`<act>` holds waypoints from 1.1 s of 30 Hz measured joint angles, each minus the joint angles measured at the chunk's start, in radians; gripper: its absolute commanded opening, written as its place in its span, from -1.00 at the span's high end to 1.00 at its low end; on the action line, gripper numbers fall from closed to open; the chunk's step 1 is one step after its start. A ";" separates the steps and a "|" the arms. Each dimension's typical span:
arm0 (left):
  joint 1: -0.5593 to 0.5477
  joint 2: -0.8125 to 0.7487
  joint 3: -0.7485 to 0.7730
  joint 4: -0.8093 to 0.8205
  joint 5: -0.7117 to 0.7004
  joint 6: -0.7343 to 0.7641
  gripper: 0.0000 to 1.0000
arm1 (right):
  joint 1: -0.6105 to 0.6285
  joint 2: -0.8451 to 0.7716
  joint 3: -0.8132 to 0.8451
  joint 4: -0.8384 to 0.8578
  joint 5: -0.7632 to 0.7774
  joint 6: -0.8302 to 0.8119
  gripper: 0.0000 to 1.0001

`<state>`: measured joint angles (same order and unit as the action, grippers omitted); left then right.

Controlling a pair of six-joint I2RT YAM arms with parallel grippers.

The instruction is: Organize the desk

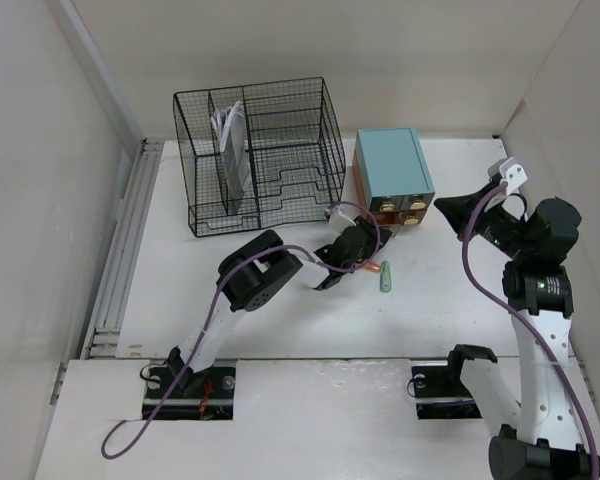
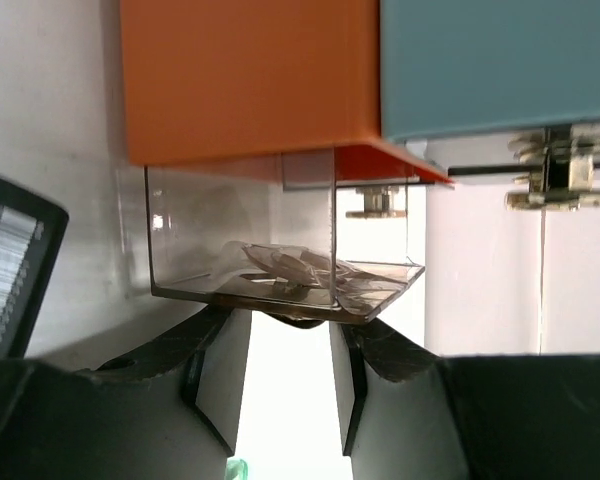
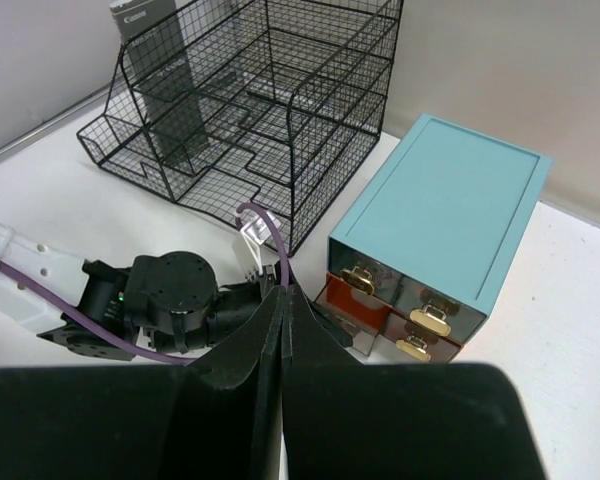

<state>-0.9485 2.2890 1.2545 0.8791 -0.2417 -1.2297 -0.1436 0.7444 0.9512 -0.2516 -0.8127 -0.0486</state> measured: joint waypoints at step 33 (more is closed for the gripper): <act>-0.159 -0.114 -0.086 -0.012 0.119 -0.010 -0.46 | 0.000 0.000 0.000 0.000 0.000 -0.007 1.00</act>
<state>-1.1080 2.1754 1.1687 0.8673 -0.1226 -1.2396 -0.1436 0.7444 0.9512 -0.2512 -0.8127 -0.0559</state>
